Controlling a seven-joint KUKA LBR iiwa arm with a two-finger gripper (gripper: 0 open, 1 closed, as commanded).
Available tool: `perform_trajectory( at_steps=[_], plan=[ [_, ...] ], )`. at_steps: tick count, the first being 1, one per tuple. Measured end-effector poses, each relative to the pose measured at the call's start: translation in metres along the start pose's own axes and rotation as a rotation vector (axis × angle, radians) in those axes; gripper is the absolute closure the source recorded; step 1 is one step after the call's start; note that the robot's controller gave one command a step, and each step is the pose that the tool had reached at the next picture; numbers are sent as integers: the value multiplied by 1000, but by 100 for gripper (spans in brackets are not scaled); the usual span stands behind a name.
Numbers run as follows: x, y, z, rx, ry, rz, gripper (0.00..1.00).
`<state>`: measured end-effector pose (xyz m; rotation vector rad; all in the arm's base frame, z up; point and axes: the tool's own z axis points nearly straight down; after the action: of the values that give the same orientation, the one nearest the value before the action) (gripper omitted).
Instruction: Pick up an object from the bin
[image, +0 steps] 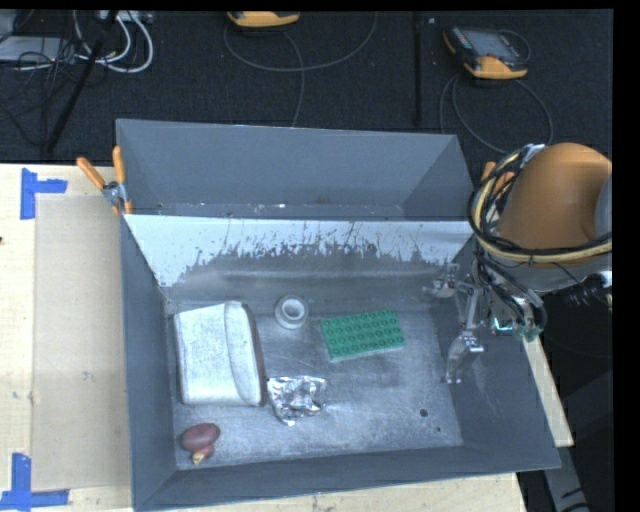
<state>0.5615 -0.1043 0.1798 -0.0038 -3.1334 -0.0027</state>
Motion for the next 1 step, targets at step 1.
perform_trajectory(
  at_steps=[1],
  plan=[
    [-43,46,107,6,-20,-291,0]
  ],
)
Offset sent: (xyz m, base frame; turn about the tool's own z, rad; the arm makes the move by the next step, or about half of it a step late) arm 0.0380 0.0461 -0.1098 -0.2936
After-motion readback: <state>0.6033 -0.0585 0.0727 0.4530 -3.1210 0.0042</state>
